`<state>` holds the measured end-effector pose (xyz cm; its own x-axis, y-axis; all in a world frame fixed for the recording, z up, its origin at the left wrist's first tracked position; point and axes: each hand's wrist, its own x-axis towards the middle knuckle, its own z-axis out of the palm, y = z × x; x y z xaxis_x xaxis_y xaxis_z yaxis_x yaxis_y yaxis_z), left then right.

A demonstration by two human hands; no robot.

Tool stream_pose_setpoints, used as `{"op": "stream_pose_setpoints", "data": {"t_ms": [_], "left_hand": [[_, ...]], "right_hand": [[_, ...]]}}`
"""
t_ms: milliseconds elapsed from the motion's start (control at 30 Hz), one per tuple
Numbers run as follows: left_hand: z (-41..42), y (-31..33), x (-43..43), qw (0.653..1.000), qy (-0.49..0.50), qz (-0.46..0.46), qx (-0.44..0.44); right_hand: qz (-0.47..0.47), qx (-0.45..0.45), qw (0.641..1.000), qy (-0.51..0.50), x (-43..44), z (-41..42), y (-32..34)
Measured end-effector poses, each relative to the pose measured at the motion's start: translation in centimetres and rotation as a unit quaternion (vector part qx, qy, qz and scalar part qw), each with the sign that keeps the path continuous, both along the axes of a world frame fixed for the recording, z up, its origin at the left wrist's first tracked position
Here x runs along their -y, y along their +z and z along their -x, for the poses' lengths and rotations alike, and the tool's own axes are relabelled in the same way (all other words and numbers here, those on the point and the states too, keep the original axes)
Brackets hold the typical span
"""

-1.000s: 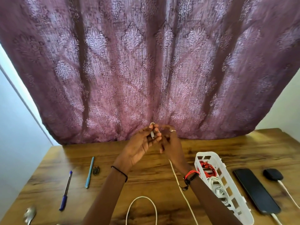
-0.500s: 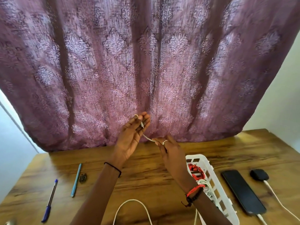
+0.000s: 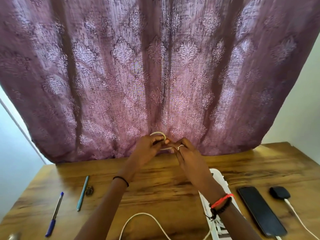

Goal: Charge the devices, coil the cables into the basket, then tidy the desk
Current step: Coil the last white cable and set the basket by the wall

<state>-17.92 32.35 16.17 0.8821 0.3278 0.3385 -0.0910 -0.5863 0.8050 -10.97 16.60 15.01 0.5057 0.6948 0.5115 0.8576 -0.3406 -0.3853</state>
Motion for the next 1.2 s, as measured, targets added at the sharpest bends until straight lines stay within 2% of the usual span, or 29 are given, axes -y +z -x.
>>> {"op": "stream_pose_setpoints", "data": {"t_ms": [133, 200, 333, 400, 433, 500, 567, 700, 767, 933, 1000, 1033, 1100, 1200], "left_hand": [[1.1, 0.8, -0.3, 0.993, -0.08, 0.08, -0.027], [1.7, 1.1, -0.5, 0.992, -0.099, 0.073, -0.04], [2.4, 1.0, -0.7, 0.984, -0.145, 0.028, -0.101], [2.6, 0.8, -0.2, 0.98, -0.15, 0.07, -0.108], [2.8, 0.7, 0.0, 0.975, -0.154, 0.124, -0.104], [3.2, 0.4, 0.2, 0.941, -0.177, 0.274, -0.095], [3.5, 0.3, 0.2, 0.898, -0.215, 0.372, -0.097], [4.0, 0.3, 0.3, 0.865, -0.269, 0.409, -0.11], [4.1, 0.2, 0.3, 0.835, -0.288, 0.461, -0.089], [3.3, -0.4, 0.6, 0.699, -0.368, 0.613, 0.0], [2.9, -0.3, 0.9, 0.645, -0.37, 0.668, 0.04], [2.8, -0.2, 1.0, 0.629, -0.361, 0.686, 0.055], [2.6, 0.0, 1.0, 0.605, -0.344, 0.713, 0.081], [2.0, -0.2, 0.6, 0.596, -0.302, 0.734, 0.121]], "right_hand": [[-0.037, -0.035, 0.998, 0.035, 0.3, 0.1, 1.2], [-0.054, -0.049, 0.997, 0.04, 0.6, -0.1, 2.0], [-0.031, -0.066, 0.993, 0.098, 0.9, 0.1, 3.1], [-0.041, -0.087, 0.989, 0.111, 0.8, 0.2, 3.4], [-0.046, -0.107, 0.987, 0.108, 0.7, 0.1, 3.6], [-0.061, -0.163, 0.98, 0.101, 0.6, -0.2, 4.0], [-0.074, -0.212, 0.968, 0.111, 0.5, -0.4, 4.3], [-0.107, -0.271, 0.946, 0.145, 0.3, -0.1, 4.7], [-0.152, -0.314, 0.923, 0.161, 0.2, -0.1, 4.8], [-0.247, -0.453, 0.843, 0.15, -1.1, 0.3, 3.6], [-0.275, -0.49, 0.816, 0.133, -2.0, 0.7, 2.9], [-0.29, -0.495, 0.81, 0.121, -2.4, 1.0, 2.7], [-0.308, -0.472, 0.821, 0.093, -2.9, 1.5, 2.3], [-0.265, -0.37, 0.89, 0.03, -3.1, 2.3, 1.3]]}}
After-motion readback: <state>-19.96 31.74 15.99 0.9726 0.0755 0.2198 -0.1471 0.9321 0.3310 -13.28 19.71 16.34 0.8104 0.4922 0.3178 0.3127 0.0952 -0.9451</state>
